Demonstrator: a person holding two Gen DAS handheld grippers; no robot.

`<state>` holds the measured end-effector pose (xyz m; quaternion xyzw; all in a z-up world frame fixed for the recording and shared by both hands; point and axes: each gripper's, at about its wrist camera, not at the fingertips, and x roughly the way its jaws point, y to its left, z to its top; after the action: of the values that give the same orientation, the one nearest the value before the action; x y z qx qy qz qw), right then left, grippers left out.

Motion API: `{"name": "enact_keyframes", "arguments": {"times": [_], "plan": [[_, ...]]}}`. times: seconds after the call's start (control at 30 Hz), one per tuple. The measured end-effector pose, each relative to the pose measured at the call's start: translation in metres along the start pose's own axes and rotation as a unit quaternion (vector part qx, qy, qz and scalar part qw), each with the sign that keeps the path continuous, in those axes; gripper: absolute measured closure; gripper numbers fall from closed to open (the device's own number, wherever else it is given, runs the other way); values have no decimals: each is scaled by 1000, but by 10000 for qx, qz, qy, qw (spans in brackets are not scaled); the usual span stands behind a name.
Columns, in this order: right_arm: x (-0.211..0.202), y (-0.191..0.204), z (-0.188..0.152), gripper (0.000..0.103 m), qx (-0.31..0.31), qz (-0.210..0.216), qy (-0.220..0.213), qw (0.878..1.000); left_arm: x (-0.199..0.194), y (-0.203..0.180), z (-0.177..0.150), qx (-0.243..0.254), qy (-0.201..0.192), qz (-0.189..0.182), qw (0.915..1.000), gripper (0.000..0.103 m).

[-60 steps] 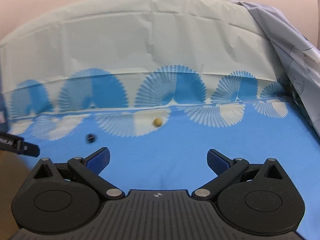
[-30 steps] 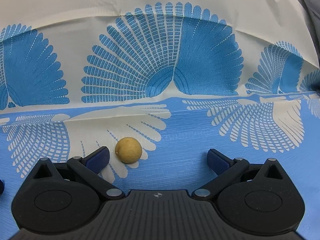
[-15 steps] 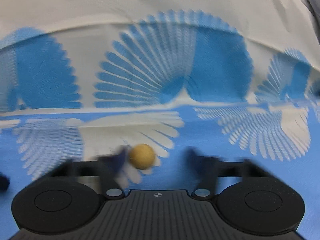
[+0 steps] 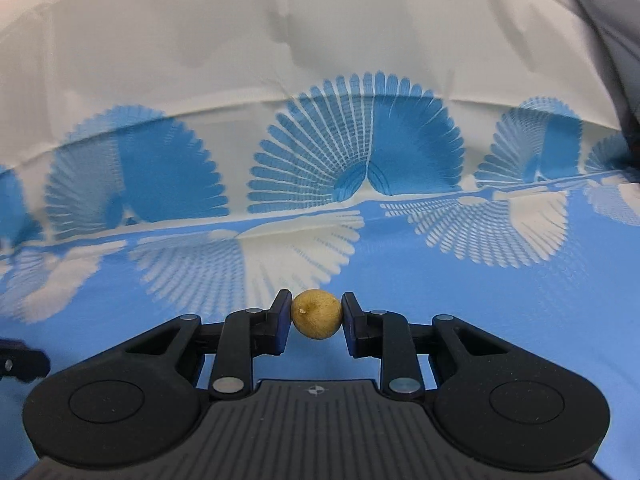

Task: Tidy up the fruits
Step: 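Grasp the second dark cherry with the left tool while the right tool grasps the small yellow fruit, then carry the cherry and yellow fruit over the cardboard box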

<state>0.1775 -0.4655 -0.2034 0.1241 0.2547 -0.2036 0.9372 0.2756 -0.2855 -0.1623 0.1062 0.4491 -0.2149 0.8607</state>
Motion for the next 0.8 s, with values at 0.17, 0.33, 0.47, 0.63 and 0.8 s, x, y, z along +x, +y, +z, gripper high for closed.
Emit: {"name": "enact_keyframes", "arguments": {"times": [0.17,0.33,0.47,0.63,0.8], "plan": [[-77,10,-12,75,123,123,87,9998,-74,0,-28,60,-128,-37,9999,75],[-157,29,-26,75,163,317,61,9993,-148,17,-60,-18,-247,-79,9997,75],[-216,48,-44,75,168,499,72,9986,-203,36,-93,-32,-314,56,9995,75],[-287,83,-71,75,273,807,189,9962,-261,64,-141,-14,-300,410,9987,75],[-351,124,-99,75,283,1269,255,9912,-306,99,-193,-176,-156,629,9977,75]]}}
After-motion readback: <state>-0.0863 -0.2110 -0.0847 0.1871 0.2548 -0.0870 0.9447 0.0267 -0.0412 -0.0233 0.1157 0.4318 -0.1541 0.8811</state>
